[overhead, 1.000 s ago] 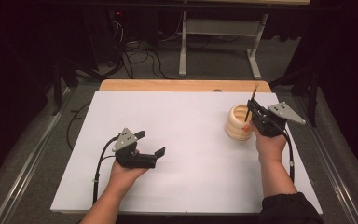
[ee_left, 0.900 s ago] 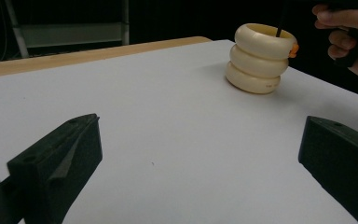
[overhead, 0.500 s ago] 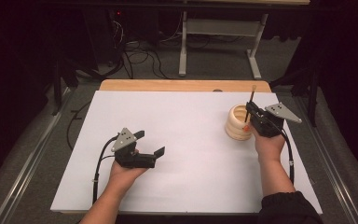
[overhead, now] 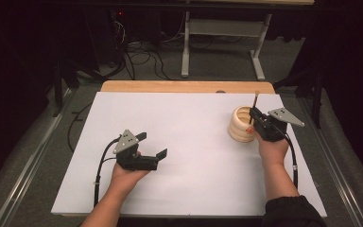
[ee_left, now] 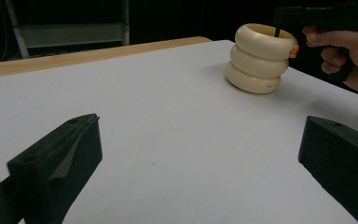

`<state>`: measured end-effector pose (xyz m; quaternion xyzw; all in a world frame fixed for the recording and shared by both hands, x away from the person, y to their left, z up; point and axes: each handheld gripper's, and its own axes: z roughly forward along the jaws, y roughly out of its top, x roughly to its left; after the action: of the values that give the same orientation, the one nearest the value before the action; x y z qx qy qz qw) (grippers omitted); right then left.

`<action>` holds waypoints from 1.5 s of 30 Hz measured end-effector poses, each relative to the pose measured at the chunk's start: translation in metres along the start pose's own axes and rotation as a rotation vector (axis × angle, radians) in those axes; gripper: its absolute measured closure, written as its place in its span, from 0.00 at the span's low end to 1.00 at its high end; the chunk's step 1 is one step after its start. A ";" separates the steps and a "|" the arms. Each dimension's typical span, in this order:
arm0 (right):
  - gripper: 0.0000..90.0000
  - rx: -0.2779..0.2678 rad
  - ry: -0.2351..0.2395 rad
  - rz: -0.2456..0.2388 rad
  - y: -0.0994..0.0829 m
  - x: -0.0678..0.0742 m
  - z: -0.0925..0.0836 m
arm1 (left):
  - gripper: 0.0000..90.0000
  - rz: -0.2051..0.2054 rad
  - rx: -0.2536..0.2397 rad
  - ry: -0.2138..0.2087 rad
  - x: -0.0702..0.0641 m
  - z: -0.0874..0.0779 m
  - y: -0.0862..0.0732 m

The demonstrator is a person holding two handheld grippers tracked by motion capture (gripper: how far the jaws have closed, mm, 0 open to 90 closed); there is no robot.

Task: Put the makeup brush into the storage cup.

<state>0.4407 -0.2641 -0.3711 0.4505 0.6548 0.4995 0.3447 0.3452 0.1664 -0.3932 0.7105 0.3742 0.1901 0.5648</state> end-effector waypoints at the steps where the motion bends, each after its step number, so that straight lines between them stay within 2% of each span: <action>1: 0.95 0.001 0.004 0.002 -0.001 0.000 0.000 | 0.00 0.000 0.000 0.000 0.000 0.000 0.000; 15: 0.94 0.027 0.009 0.000 -0.007 0.001 -0.003 | 0.00 0.002 -0.005 0.001 -0.001 0.000 0.001; 16: 0.90 0.023 0.010 -0.003 -0.006 0.001 -0.003 | 0.00 0.001 -0.005 0.001 -0.001 -0.001 0.001; 18: 0.77 0.018 0.017 0.002 -0.005 0.001 -0.003 | 0.00 0.002 -0.006 0.003 -0.001 -0.001 0.001; 19: 0.67 0.021 0.020 0.019 -0.004 0.001 -0.003 | 0.00 0.002 -0.006 0.003 -0.001 -0.001 0.001; 22: 0.63 0.029 0.024 0.019 -0.005 0.001 -0.002 | 0.00 0.002 -0.005 0.003 -0.001 -0.001 0.001; 38: 0.59 0.028 0.037 0.008 -0.003 0.002 -0.006 | 0.00 0.002 -0.006 0.004 -0.001 -0.001 0.001; 45: 0.54 0.026 0.061 -0.009 -0.001 0.009 -0.011 | 0.00 0.002 -0.007 0.006 -0.001 -0.001 0.001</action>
<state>0.4277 -0.2593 -0.3693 0.4363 0.6734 0.5031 0.3208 0.3444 0.1665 -0.3914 0.7085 0.3743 0.1940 0.5659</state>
